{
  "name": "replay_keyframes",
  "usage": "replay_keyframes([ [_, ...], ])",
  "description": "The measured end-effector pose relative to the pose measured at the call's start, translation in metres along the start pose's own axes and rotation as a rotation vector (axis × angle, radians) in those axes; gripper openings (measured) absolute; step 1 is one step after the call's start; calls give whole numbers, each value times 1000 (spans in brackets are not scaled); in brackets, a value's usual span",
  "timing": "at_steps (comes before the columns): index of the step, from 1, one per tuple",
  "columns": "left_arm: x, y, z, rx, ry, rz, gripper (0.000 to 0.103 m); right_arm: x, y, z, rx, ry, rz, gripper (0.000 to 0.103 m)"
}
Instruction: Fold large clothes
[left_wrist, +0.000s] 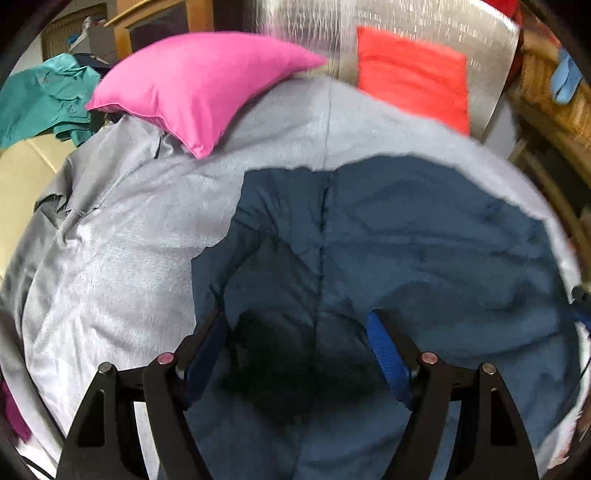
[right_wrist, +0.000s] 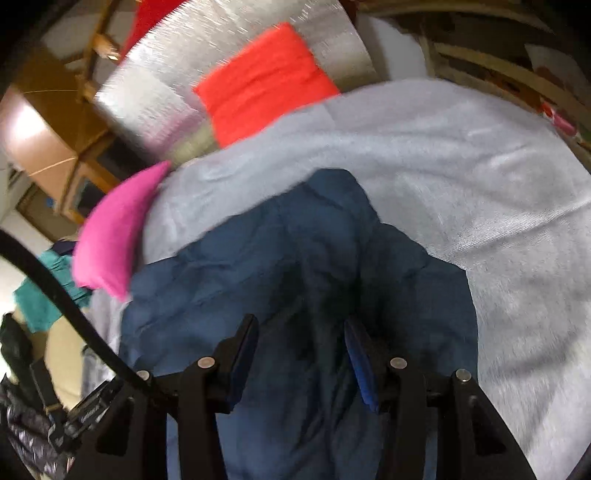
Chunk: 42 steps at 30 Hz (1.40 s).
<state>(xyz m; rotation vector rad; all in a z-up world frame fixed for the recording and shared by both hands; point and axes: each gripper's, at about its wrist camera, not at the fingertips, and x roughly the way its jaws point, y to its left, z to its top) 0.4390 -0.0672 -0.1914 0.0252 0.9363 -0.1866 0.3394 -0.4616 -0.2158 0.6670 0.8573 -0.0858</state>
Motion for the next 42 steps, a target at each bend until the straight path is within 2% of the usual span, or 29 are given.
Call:
replay_keyframes([
  [3,-20,2,-15,-14,-24,-52,79,-20,3,-21,0,12,71,53],
  [5,-26,-4,-28,7,-19,-59,79,-29,5,-39,-20,22,72,53],
  [8,-18,-15,-49,64,28,-17,79,-22,0,-61,-29,70,27,53],
  [10,-14,-20,-58,97,14,10,80,-13,-4,-68,-35,92,12,53],
  [12,-19,-23,-62,123,4,30,80,-19,-2,-71,-46,75,5,53],
  [16,-38,-9,-73,77,-16,-26,80,-41,-2,-83,-59,34,65,55],
  [20,-55,5,-85,38,-47,-13,80,-55,13,-100,-143,23,120,55],
  [23,-37,6,-93,55,8,30,81,-34,25,-113,-201,99,77,55],
  [24,-30,4,-93,64,24,41,85,-19,26,-116,-205,136,40,55],
  [26,-13,0,-94,93,46,84,92,-4,31,-119,-223,149,-11,56],
  [28,-10,-1,-92,95,48,99,95,-3,37,-118,-233,152,-12,62],
  [31,-20,3,-89,73,32,80,95,-15,37,-116,-200,121,15,62],
  [33,-36,3,-86,89,-41,87,95,-30,43,-113,-217,49,63,59],
  [35,-51,1,-84,120,-130,118,95,-42,52,-111,-264,-41,52,54],
  [37,-53,5,-81,124,-156,156,95,-42,55,-110,-267,-69,30,51],
  [38,-48,7,-80,114,-137,170,95,-37,55,-109,-253,-59,20,51],
  [40,-32,10,-82,99,-68,174,95,-14,54,-109,-221,15,-19,52],
  [42,-14,10,-81,93,-15,154,96,5,57,-110,-223,58,-62,52],
])
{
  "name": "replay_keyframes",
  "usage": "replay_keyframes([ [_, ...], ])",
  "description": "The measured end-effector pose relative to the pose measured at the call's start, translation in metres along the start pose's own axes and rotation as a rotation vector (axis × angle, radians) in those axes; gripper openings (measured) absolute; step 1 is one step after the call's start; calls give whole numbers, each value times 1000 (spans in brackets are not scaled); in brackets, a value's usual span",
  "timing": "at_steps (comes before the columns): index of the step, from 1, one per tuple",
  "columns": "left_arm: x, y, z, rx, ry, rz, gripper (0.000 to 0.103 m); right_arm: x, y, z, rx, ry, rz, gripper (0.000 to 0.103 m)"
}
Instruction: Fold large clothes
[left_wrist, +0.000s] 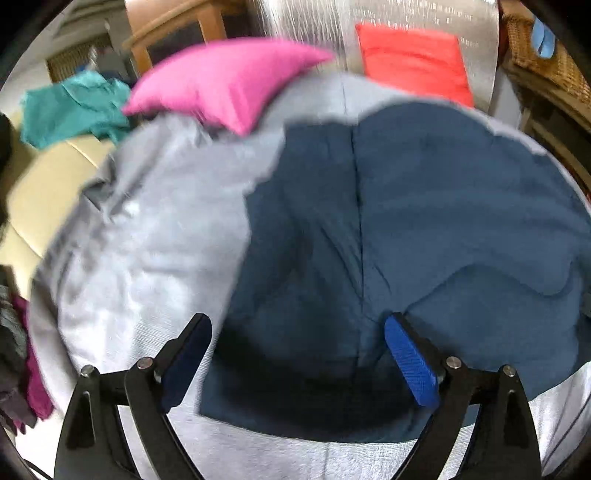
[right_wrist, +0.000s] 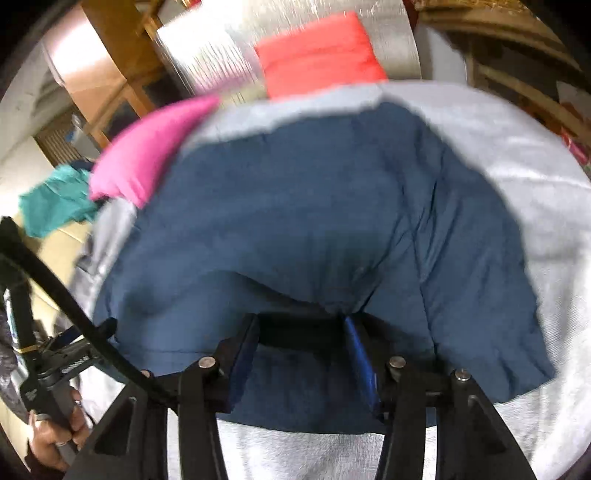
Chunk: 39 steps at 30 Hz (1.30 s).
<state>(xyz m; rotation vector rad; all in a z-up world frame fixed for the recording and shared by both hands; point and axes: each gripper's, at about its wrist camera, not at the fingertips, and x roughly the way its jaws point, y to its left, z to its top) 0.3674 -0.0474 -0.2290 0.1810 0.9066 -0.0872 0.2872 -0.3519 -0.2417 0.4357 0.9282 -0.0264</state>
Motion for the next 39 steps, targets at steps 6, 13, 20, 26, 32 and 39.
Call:
replay_keyframes([
  [6,-4,-1,0,17,-23,14,97,-11,5,-1,-4,-25,-14,52],
  [13,-15,-16,-7,136,-101,95,97,-52,-8,5,-8,-198,-43,52],
  [20,-16,-24,-9,198,-146,137,97,-22,-45,9,116,-18,-114,40],
  [26,-15,-24,-10,197,-150,141,97,-20,-47,12,114,-8,-111,40],
  [32,-15,-25,-11,200,-153,144,97,-19,-47,8,116,-9,-104,42],
  [39,-13,-22,-10,177,-137,122,97,-17,-45,9,114,-7,-54,62],
])
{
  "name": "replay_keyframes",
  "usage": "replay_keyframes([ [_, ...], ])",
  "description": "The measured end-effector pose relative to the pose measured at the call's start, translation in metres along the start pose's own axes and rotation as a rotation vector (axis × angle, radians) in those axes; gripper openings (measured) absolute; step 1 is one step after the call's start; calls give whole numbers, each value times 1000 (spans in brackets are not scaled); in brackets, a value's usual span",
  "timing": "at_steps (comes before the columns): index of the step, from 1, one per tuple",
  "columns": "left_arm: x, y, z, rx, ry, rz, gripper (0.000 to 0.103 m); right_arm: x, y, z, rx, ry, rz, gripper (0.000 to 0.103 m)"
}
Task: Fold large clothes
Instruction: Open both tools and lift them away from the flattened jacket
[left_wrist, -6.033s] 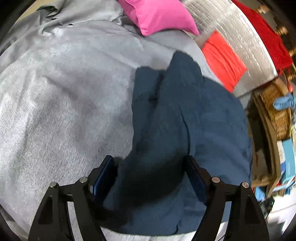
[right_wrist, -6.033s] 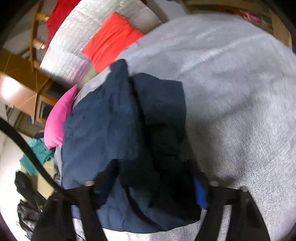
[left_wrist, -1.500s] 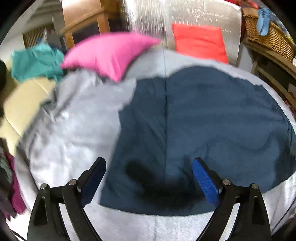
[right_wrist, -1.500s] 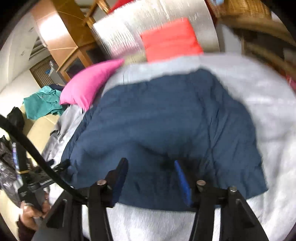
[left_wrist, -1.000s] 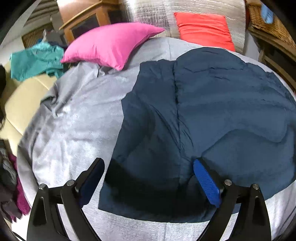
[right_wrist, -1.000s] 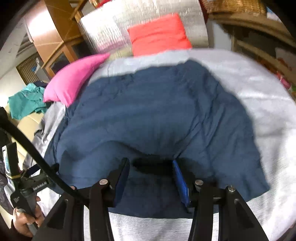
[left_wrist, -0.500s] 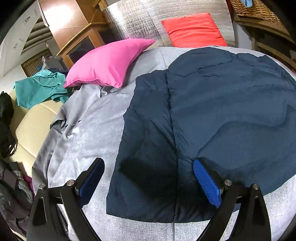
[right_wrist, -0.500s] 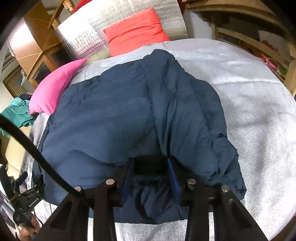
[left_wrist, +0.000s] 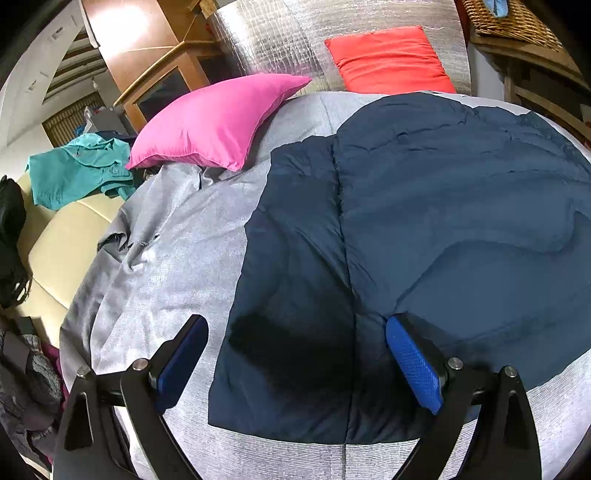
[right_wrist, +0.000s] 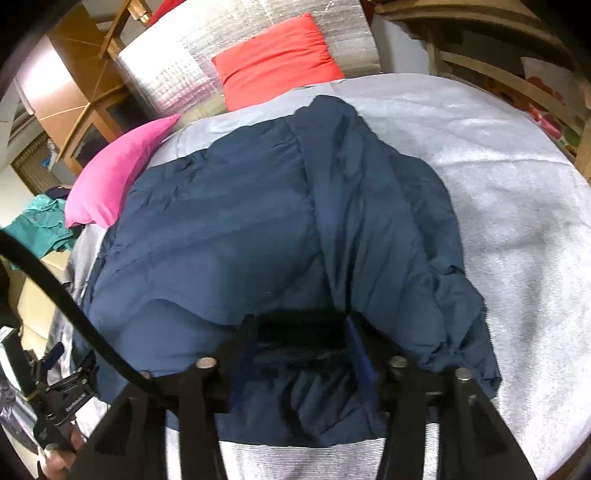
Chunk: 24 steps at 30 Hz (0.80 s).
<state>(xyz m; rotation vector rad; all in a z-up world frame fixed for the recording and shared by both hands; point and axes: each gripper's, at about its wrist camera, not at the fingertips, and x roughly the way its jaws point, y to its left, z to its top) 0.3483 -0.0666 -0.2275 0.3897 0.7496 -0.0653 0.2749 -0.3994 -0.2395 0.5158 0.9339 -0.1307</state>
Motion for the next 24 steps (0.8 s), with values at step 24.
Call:
replay_keyframes([
  [24,-6,-9,14,-66,-13,-75,97,-3,33,-3,-78,-50,-50,52],
])
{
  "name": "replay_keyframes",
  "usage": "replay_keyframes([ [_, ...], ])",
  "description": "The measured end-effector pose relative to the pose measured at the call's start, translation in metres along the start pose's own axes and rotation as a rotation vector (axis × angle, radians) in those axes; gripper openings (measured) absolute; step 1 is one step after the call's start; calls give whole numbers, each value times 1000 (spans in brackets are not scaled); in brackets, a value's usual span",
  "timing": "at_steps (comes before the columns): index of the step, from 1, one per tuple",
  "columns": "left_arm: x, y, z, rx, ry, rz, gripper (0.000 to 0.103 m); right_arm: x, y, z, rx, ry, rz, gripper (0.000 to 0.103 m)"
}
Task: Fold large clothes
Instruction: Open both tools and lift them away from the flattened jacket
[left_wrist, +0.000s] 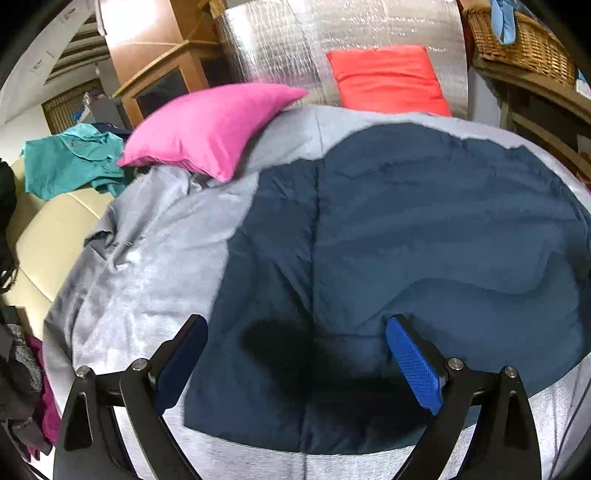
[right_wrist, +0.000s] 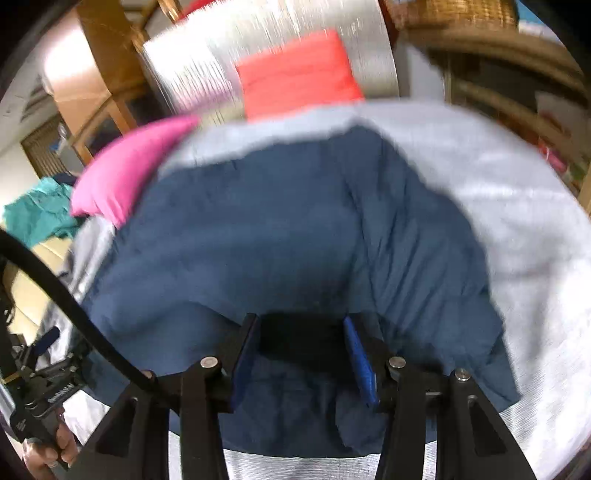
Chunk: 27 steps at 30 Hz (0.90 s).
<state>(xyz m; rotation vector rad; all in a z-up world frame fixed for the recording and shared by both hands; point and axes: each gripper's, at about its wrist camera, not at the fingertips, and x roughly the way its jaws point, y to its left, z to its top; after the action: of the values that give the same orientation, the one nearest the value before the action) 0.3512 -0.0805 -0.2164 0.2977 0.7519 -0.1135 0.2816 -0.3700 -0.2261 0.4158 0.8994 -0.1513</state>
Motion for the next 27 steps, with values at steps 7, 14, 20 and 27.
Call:
replay_keyframes([
  [7,-8,5,1,-64,2,7,98,-28,3,-3,-15,-83,-19,52],
  [14,-103,34,-7,-184,-176,39,98,-109,12,-21,-64,-277,-18,67],
  [20,-187,48,-14,-205,-293,68,98,-178,30,-41,-145,-348,-50,77],
  [27,-265,55,-18,-209,-397,74,98,-268,44,-48,-173,-457,-66,90],
])
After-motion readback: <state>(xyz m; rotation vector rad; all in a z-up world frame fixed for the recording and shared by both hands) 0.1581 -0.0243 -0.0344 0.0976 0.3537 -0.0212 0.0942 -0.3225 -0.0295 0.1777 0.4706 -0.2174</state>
